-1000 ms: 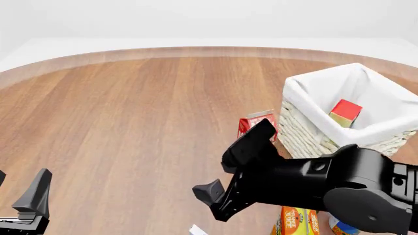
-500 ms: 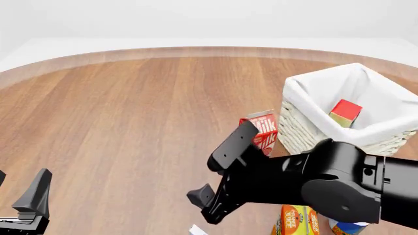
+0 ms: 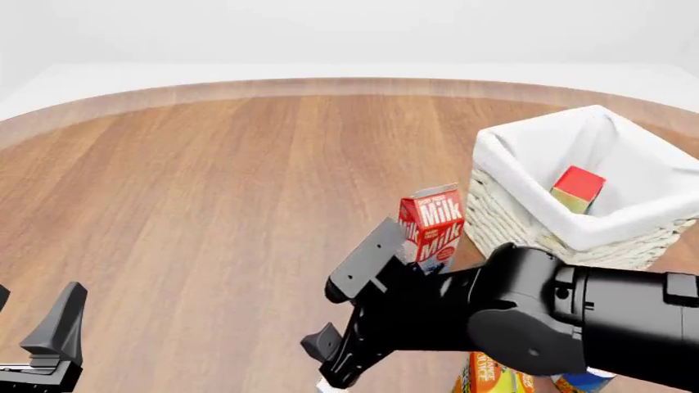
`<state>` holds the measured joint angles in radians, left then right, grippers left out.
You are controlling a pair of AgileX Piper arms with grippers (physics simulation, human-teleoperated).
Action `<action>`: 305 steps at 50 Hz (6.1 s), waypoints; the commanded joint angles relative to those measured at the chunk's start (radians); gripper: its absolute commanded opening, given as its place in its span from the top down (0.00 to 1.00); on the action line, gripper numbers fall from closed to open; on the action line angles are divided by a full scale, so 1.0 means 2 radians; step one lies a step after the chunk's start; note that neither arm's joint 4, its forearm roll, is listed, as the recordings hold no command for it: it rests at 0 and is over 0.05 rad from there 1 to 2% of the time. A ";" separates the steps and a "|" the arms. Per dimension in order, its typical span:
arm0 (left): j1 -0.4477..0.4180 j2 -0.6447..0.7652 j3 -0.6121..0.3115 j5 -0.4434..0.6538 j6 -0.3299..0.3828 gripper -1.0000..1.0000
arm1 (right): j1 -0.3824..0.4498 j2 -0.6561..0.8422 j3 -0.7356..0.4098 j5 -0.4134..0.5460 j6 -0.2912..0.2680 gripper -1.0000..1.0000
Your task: Pick up the cream cheese box and the butter, and put them in the basket.
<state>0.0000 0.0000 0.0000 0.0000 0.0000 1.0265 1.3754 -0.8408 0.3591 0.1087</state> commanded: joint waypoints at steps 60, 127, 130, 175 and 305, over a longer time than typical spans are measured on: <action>0.000 0.000 0.000 0.000 0.000 0.00 | 0.015 0.071 0.042 -0.049 0.022 0.00; 0.000 0.000 0.000 0.000 0.000 0.00 | 0.028 0.123 0.065 -0.088 0.046 0.00; 0.000 0.000 0.000 0.000 0.000 0.00 | 0.030 0.125 0.065 -0.091 0.049 0.00; 0.000 0.000 0.000 0.000 0.000 0.00 | 0.034 0.142 0.072 -0.115 0.057 0.00; 0.000 0.000 0.000 0.000 0.000 0.00 | -0.060 -0.142 -0.061 0.069 -0.083 1.00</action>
<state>0.0000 0.0000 0.0000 0.0000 0.0000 0.9512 1.1831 -0.9139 0.4557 -0.0244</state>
